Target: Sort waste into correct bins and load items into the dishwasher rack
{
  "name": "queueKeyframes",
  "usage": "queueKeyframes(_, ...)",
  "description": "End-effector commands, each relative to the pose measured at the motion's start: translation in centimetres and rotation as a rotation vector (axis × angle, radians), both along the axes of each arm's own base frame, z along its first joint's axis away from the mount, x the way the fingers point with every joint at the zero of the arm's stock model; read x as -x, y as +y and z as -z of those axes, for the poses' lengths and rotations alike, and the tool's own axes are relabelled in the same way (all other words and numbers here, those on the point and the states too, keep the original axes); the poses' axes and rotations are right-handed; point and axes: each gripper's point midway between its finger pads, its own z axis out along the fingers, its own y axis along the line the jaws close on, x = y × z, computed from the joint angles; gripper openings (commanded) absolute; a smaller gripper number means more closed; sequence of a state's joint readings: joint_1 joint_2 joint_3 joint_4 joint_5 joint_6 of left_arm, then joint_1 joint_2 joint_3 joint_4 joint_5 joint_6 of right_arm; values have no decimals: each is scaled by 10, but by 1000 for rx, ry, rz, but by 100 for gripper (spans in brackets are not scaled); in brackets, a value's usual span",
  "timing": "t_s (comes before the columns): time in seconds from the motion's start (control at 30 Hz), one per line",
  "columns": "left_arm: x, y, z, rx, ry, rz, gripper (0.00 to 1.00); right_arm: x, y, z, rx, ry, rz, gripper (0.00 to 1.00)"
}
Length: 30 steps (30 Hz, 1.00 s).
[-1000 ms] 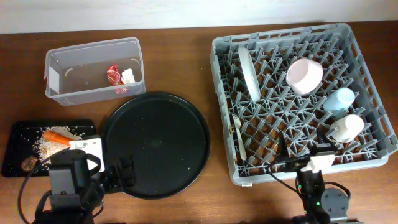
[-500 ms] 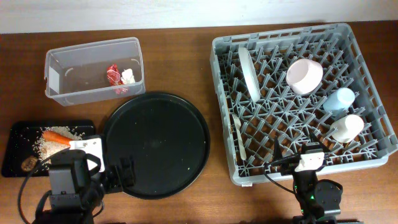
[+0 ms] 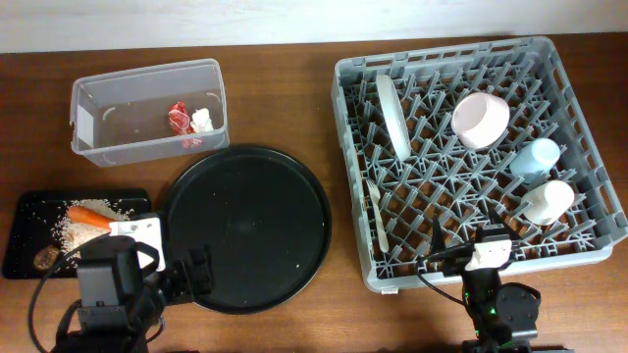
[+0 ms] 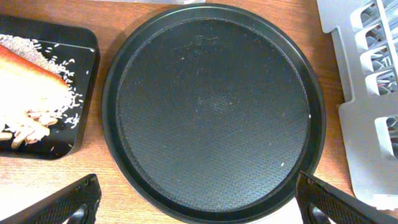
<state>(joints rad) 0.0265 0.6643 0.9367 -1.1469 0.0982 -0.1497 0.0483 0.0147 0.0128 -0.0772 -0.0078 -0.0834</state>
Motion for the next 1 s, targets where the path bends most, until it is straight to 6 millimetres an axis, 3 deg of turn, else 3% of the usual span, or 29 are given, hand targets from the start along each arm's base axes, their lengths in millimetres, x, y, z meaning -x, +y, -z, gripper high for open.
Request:
queueKeyframes(0.0, 1, 2, 0, -17, -6, 5, 99, 0, 0, 1, 6, -3, 0, 99)
queueKeyframes(0.13, -9, 6, -3, -42, -107, -12, 99, 0, 0, 1, 6, -3, 0, 99)
queueKeyframes(0.37, -40, -1, 36, -31, -478, 16, 99, 0, 0, 1, 6, -3, 0, 99)
queueKeyframes(0.53, -56, 3, 26, -60, -788, -24, 99, 0, 0, 1, 6, -3, 0, 99)
queueKeyframes(0.67, -56, 6, 11, -180, -967, 4, 99, 0, 0, 1, 6, -3, 0, 99)
queueKeyframes(0.77, -56, 6, 19, -262, -950, 39, 99, 0, 0, 1, 6, -3, 0, 99)
queueKeyframes(0.87, -57, 5, 51, -264, -819, 63, 99, 0, 0, 1, 6, -3, 0, 99)
queueKeyframes(0.97, -56, 5, 55, -264, -805, 65, 99, 0, 0, 1, 6, -3, 0, 99)
